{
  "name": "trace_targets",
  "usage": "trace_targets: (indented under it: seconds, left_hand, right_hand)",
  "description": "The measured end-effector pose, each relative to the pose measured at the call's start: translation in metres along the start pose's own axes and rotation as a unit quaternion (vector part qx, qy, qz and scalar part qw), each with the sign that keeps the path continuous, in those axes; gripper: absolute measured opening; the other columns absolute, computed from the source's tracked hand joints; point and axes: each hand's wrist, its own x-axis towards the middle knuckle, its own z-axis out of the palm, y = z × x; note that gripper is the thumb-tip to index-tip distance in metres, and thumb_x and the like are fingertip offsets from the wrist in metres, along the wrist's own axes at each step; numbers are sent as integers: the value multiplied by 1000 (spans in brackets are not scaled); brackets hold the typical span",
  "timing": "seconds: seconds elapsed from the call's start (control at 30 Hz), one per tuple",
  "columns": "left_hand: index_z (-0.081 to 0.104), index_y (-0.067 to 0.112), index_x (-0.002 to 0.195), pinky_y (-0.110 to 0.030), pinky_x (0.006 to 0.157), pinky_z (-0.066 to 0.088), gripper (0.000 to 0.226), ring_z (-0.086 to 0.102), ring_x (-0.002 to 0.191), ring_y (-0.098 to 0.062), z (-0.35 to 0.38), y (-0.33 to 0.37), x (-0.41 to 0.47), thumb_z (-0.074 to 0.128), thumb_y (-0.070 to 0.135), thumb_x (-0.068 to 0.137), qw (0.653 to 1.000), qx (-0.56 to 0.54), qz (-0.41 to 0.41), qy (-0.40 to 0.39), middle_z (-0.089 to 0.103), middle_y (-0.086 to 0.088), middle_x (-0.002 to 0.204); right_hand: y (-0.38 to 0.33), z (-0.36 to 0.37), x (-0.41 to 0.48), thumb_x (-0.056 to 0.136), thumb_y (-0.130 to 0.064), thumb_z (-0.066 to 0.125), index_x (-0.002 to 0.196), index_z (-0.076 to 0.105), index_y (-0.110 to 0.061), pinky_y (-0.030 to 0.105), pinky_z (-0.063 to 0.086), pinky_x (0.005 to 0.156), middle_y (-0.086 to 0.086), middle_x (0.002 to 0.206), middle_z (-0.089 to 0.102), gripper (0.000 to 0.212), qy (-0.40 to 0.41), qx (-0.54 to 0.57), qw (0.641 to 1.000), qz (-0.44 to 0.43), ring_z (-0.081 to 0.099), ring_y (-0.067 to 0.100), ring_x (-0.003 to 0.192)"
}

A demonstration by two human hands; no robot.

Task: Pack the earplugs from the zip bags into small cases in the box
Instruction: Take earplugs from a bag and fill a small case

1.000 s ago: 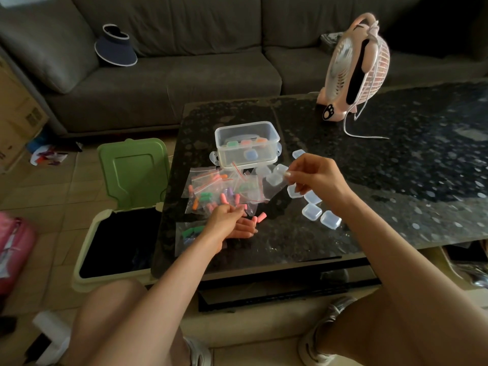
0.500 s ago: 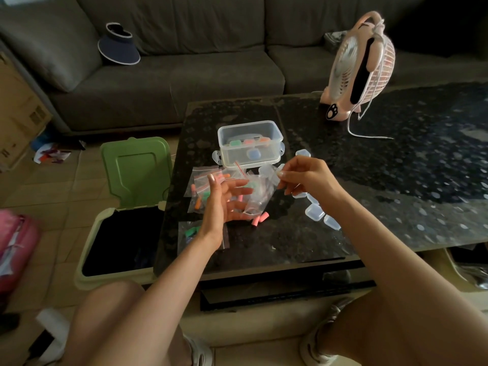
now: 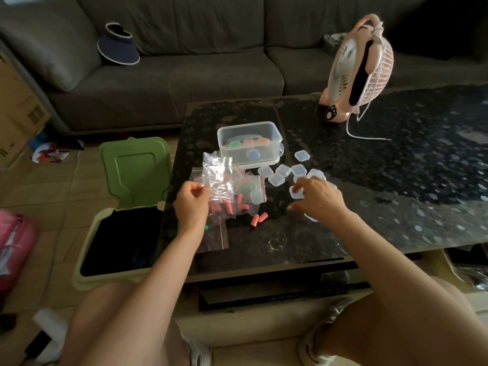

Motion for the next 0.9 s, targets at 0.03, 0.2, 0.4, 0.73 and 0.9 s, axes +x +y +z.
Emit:
trace_targets:
  seconds: [0.03, 0.2, 0.4, 0.73, 0.9]
  left_hand:
    - [59, 10, 93, -41, 79, 55, 10, 64, 77, -20, -1, -2, 5, 60, 20, 90, 1000, 11, -8, 20, 66, -8, 91]
    - [56, 9, 105, -36, 82, 49, 23, 56, 89, -20, 4, -11, 10, 62, 24, 89, 996, 66, -52, 19, 58, -1, 96]
    - [57, 7, 111, -45, 96, 41, 37, 43, 115, -35, 3, -12, 9, 71, 22, 80, 977, 199, 22, 79, 50, -14, 119]
    - [52, 21, 104, -14, 75, 46, 51, 52, 88, 4, 16, 22, -38, 83, 21, 63, 914, 34, 232, -332, 56, 7, 107]
    - [51, 19, 100, -14, 69, 49, 46, 57, 84, -4, 21, 17, -39, 83, 17, 67, 937, -7, 234, -258, 59, 5, 100]
  right_hand:
    - [4, 2, -1, 78, -36, 74, 118, 57, -17, 34, 42, 79, 8, 117, 56, 47, -7, -49, 999, 9, 57, 28, 106]
    - [16, 12, 0, 77, -33, 75, 114, 60, -14, 35, 45, 79, 8, 113, 62, 44, -30, -132, 991, 21, 58, 28, 107]
    - [10, 17, -1, 84, -21, 63, 102, 62, -12, 30, 40, 69, 6, 100, 67, 21, 13, -113, 994, -9, 62, 25, 91]
    - [-37, 2, -14, 88, -20, 65, 110, 57, -5, 29, 57, 60, 15, 85, 66, 29, -202, 567, 799, 1, 67, 23, 67]
    - [-38, 6, -7, 88, -21, 65, 112, 55, -4, 35, 60, 69, 16, 86, 65, 31, -211, 571, 793, 17, 66, 22, 67]
